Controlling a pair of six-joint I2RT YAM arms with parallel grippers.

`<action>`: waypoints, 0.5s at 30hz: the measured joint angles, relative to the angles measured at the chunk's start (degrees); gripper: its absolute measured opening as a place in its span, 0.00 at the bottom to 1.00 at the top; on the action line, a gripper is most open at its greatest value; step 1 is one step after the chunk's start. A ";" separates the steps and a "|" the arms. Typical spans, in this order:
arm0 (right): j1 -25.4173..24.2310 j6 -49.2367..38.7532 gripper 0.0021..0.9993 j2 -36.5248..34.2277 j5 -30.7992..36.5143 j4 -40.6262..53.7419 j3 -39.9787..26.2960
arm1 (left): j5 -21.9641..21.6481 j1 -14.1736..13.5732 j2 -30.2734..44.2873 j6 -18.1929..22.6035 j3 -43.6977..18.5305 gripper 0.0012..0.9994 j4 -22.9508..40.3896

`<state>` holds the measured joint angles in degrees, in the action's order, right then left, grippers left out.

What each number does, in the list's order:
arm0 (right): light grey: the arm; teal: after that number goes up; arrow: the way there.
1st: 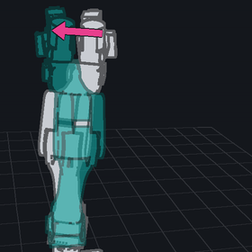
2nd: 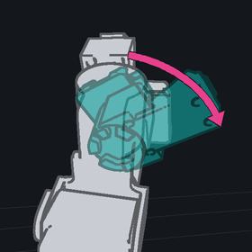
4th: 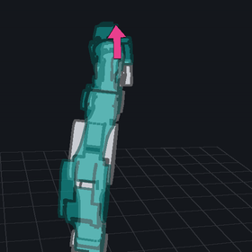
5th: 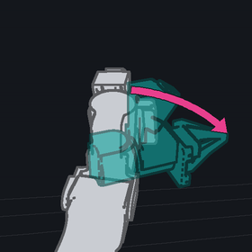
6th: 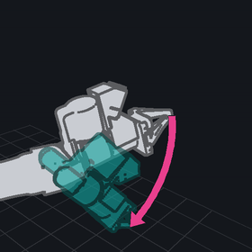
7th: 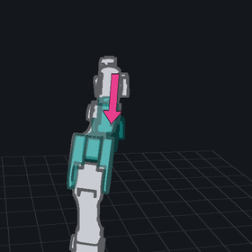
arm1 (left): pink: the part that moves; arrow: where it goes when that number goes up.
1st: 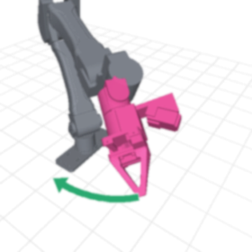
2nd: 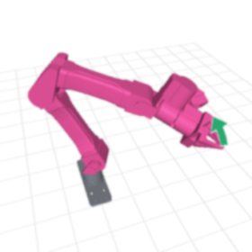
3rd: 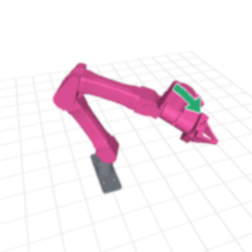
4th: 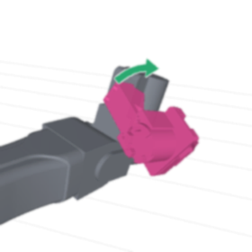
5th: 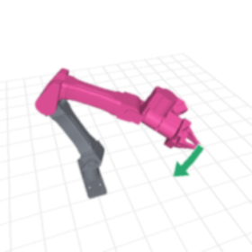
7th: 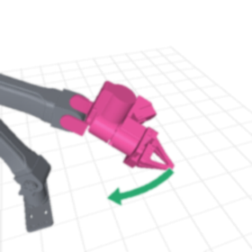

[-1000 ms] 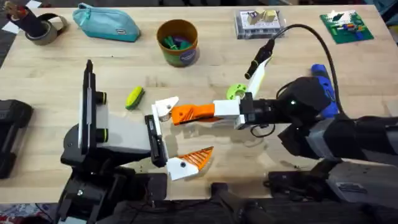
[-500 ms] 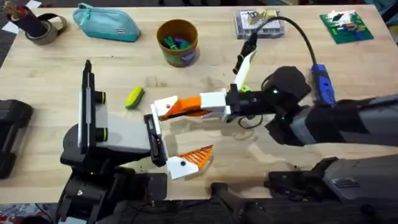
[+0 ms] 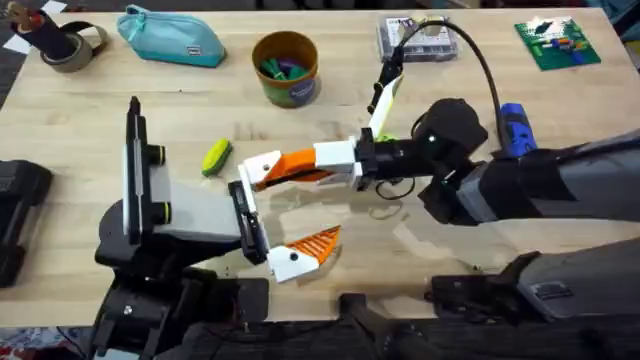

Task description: Pick up the gripper from the table and insert it into the empty holder that is missing its gripper. Then pick up a screw, insert it into the mounting hole, and use the screwdriver to tighten it. Finally, clean up the table by picking up the vegetable and placing it into the bucket.

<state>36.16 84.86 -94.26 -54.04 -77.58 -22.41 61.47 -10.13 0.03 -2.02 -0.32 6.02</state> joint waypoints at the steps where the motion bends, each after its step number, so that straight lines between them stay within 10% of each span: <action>1: 0.00 0.00 0.02 -0.02 0.00 0.00 -0.02 | 0.00 0.00 0.00 0.00 0.00 0.99 0.00; 15: 0.04 0.04 0.01 0.00 0.02 0.02 -0.04 | 0.00 0.00 0.00 0.00 0.00 0.99 0.00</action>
<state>36.21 84.90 -94.26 -54.02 -77.56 -22.46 61.47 -10.13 0.03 -2.02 -0.32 6.02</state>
